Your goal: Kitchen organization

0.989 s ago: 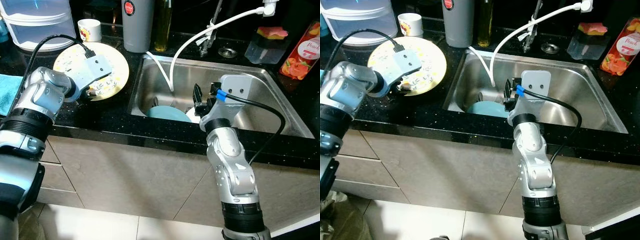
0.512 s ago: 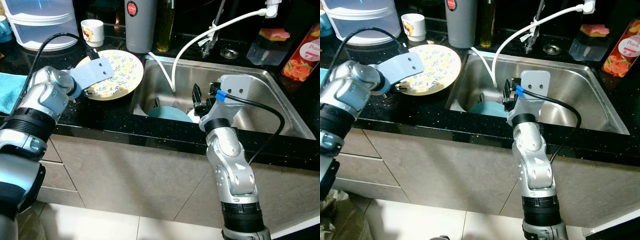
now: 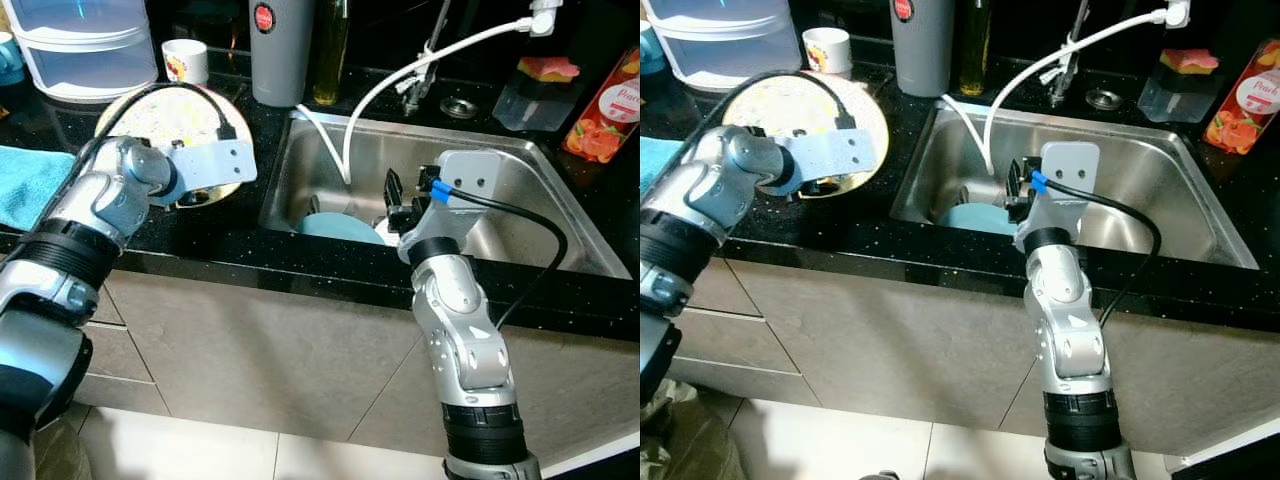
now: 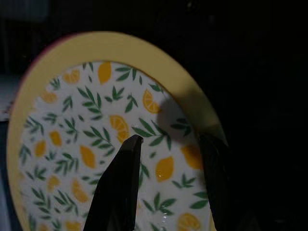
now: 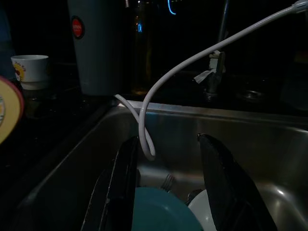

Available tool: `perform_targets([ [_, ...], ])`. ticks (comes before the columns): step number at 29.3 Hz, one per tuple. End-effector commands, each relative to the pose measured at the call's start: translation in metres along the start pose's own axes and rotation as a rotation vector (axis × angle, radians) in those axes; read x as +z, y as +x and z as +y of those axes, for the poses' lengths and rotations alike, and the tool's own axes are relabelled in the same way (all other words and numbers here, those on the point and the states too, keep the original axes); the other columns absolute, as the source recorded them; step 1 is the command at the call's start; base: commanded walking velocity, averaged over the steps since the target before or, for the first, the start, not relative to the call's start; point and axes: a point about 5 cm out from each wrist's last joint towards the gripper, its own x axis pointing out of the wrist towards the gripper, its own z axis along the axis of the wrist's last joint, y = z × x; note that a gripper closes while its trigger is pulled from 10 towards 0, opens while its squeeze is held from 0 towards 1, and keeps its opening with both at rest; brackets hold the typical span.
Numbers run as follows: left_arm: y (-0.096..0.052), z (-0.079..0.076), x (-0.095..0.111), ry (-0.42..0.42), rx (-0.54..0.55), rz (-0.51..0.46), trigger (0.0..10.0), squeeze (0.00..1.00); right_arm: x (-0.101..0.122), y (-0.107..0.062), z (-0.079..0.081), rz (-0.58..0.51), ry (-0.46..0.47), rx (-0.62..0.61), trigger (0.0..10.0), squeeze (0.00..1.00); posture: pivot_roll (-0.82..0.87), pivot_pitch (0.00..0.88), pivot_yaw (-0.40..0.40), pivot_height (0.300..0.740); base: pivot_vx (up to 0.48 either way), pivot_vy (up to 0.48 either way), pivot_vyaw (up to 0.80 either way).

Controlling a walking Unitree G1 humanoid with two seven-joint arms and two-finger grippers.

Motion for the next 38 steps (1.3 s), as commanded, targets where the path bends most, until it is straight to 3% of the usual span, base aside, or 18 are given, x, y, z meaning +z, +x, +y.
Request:
perform_targets([
  [1,0.009,-0.013,-0.019,0.043,-0.043,0.123,10.0,0.00,0.001,0.001,-0.003,-0.008,0.002,-0.015,10.0,0.00,0.25,0.054,-0.057,0.740,0.000,0.000,0.00],
  [6,0.009,-0.010,-0.023,0.048,-0.012,0.172,9.5,0.00,0.001,0.001,-0.003,-0.008,0.002,-0.015,10.0,0.00,0.24,0.059,-0.058,0.740,0.000,0.000,0.00],
  [8,0.009,-0.009,-0.023,0.064,0.002,0.180,10.0,0.00,0.001,0.001,-0.003,-0.008,0.002,-0.014,10.0,0.00,0.25,0.059,-0.059,0.740,0.000,0.000,0.00],
  [15,0.010,-0.004,-0.020,0.108,0.062,0.189,10.0,0.00,0.001,0.001,-0.003,-0.009,0.003,-0.013,10.0,0.00,0.25,0.058,-0.059,0.740,0.000,0.000,0.00],
  [20,0.009,0.001,-0.022,0.057,0.116,0.217,10.0,0.00,0.001,0.001,-0.003,-0.009,0.004,-0.013,10.0,0.00,0.25,0.057,-0.059,0.740,0.000,0.000,0.00],
  [27,0.011,-0.002,-0.027,0.020,0.107,0.236,10.0,0.00,0.001,0.002,-0.002,-0.011,0.007,-0.013,10.0,0.00,0.25,0.052,-0.057,0.740,0.000,0.000,0.00],
  [28,0.012,-0.003,-0.027,0.022,0.100,0.235,8.5,0.00,0.001,0.002,-0.002,-0.012,0.007,-0.012,10.0,0.00,0.25,0.051,-0.055,0.740,0.000,0.000,0.00],
  [30,0.013,-0.004,-0.024,0.003,0.083,0.207,8.0,0.00,0.001,0.002,-0.002,-0.013,0.008,-0.013,10.0,0.00,0.25,0.051,-0.055,0.740,0.000,0.000,0.00],
  [31,0.013,-0.003,-0.022,-0.008,0.085,0.196,10.0,0.00,0.001,0.002,-0.002,-0.014,0.007,-0.015,10.0,0.00,0.25,0.051,-0.055,0.740,0.000,0.000,0.00],
  [36,0.008,0.009,0.004,-0.149,0.119,0.017,10.0,0.00,0.001,0.002,-0.003,-0.014,0.005,-0.017,10.0,0.00,0.25,0.045,-0.057,0.740,0.000,0.000,0.00],
  [38,0.007,0.011,0.007,-0.168,0.128,-0.003,10.0,0.00,0.001,0.001,-0.003,-0.013,0.005,-0.017,10.0,0.00,0.25,0.045,-0.057,0.740,0.000,0.000,0.00],
])
